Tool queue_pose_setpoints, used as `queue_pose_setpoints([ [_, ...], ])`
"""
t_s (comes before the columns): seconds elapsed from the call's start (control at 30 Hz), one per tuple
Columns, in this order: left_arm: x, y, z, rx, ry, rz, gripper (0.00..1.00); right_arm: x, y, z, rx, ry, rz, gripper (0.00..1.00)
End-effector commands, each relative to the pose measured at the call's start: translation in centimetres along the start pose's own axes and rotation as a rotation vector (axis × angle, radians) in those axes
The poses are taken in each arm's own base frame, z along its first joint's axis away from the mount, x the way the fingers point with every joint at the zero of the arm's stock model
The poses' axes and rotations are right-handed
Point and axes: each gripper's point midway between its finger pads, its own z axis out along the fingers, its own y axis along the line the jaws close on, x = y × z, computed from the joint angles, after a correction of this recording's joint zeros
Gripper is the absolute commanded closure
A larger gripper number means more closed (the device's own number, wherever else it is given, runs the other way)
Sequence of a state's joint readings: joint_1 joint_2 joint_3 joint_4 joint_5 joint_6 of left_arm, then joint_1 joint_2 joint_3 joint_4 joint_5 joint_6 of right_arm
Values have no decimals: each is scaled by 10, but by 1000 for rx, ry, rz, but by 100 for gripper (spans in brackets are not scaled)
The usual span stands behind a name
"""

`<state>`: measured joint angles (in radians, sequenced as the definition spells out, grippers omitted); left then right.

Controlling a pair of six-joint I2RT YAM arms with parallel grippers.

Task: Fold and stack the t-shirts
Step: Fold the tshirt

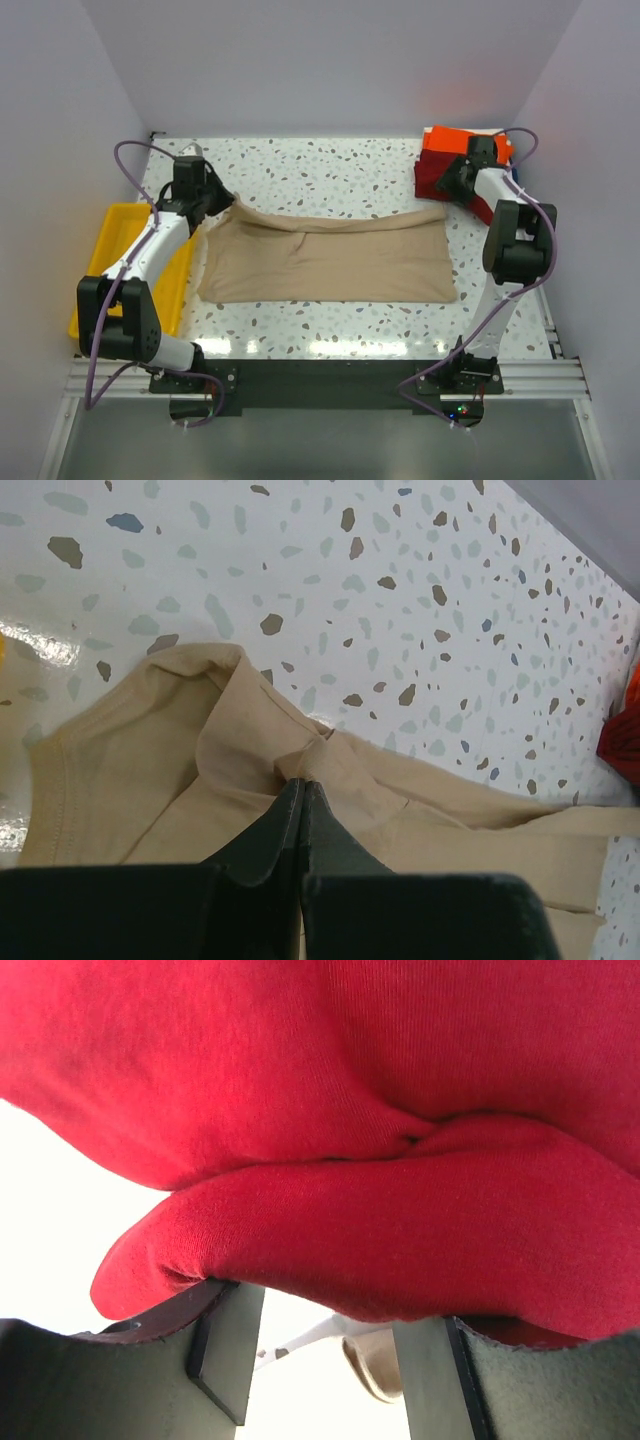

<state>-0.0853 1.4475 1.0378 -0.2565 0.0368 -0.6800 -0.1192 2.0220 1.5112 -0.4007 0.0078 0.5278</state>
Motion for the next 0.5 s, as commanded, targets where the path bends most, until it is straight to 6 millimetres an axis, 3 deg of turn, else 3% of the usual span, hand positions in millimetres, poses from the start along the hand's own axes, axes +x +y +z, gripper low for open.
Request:
queue_pose_setpoints([
  [0.0,-22,-20,-8,70,-48,2,100,-32,15,-12,-52,-86,-7,45],
  [0.1,-19,-22,-8,87,-38,2,100,-23,17,-21,-88,-93,6,45],
  [0.17,-17,-23,-10,96,-31,2,100,-3,4,-25,-75,-78,12,44],
  [0.2,-16,-23,-10,96,-29,2,100,-11,7,-30,-83,-108,10,43],
  [0.3,-9,-20,-12,95,-12,1,100,-2,-6,-33,-44,-117,5,40],
  [0.47,1,-13,-13,90,3,2,100,7,-6,-27,-69,-76,4,39],
])
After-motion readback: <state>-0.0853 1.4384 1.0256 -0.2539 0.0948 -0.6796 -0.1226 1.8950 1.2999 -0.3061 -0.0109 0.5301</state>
